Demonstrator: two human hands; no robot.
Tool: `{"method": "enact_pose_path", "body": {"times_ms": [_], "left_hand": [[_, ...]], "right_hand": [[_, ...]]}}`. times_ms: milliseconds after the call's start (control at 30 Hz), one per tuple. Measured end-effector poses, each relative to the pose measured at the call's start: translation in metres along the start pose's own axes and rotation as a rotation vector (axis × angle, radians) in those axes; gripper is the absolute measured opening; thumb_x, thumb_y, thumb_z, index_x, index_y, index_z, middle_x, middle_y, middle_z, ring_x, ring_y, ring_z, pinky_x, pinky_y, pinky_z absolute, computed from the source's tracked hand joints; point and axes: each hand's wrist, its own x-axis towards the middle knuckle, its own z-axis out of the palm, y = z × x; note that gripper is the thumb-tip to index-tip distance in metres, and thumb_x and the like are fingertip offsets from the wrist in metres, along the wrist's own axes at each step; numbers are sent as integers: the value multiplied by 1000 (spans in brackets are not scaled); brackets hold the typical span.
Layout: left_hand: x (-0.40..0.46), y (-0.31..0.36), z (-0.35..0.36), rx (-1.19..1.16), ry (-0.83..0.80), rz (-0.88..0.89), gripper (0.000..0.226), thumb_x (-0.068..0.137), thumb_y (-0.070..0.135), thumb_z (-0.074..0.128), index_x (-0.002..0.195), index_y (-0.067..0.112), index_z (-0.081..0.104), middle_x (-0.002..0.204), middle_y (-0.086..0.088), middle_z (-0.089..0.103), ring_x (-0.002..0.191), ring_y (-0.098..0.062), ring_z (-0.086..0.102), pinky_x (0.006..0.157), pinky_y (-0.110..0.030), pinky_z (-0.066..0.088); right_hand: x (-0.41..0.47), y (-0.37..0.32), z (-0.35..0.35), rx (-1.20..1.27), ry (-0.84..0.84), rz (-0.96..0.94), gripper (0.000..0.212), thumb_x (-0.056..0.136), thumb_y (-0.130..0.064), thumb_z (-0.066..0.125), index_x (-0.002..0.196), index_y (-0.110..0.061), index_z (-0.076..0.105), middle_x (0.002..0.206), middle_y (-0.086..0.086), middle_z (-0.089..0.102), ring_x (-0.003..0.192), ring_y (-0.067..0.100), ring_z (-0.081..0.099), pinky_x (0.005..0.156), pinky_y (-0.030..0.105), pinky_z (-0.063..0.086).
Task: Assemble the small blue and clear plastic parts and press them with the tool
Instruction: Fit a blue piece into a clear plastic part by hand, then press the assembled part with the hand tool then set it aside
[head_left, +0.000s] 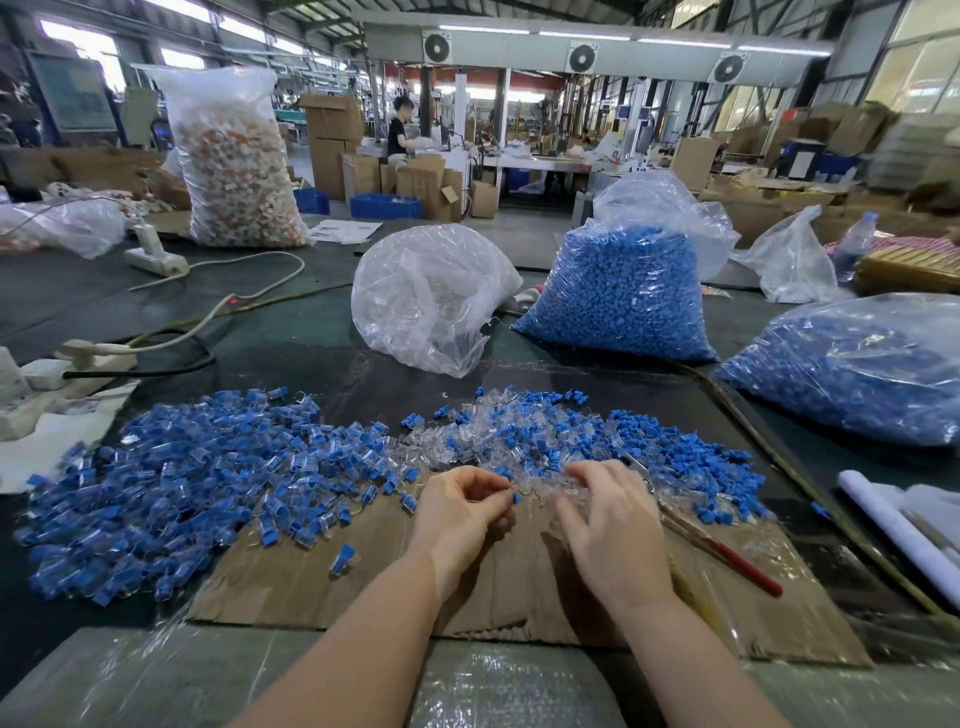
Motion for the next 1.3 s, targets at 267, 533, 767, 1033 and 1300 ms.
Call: {"method": "enact_pose_path", "body": {"times_ms": [267,533,767,1033,1300], "left_hand": [[6,2,6,-108,87,-105,6,86,-6,58,85,-1,61,59,-11,58,42,-12,52,34,-15,35],[6,10,9,-201,91,-138,6,86,-5,60,88,0,62,62,-11,61,50,-18,55,47,-25,45],[15,15,7,-320,98,-225,9,83,-5,62,82,3,64,65,-10,66,52,-12,61,48,-20,52],[19,14,0,-348,173,-250,10,80,-6,65,78,4,67,57,-6,67,51,-12,64,45,-19,50],[17,12,-2,-246,225,-222,8,82,-2,65,82,5,67,72,-11,67,52,-11,62,48,-22,51]], "right_hand": [[0,36,-34,-468,-402,568,63,90,-58,40,138,-20,29,141,12,37,129,29,37,105,47,31],[0,29,-43,-532,-358,409,38,95,-46,38,115,-15,46,123,10,48,114,27,45,94,36,39],[15,-6,-55,151,-498,339,31,99,-36,36,76,-17,44,73,-1,49,62,12,43,55,26,30],[15,-32,-62,279,-749,372,27,94,-34,43,73,-17,45,71,0,47,63,13,43,54,28,29],[15,-37,-64,293,-879,379,11,85,-11,50,82,-22,46,78,-1,55,61,7,51,41,11,36]]}}
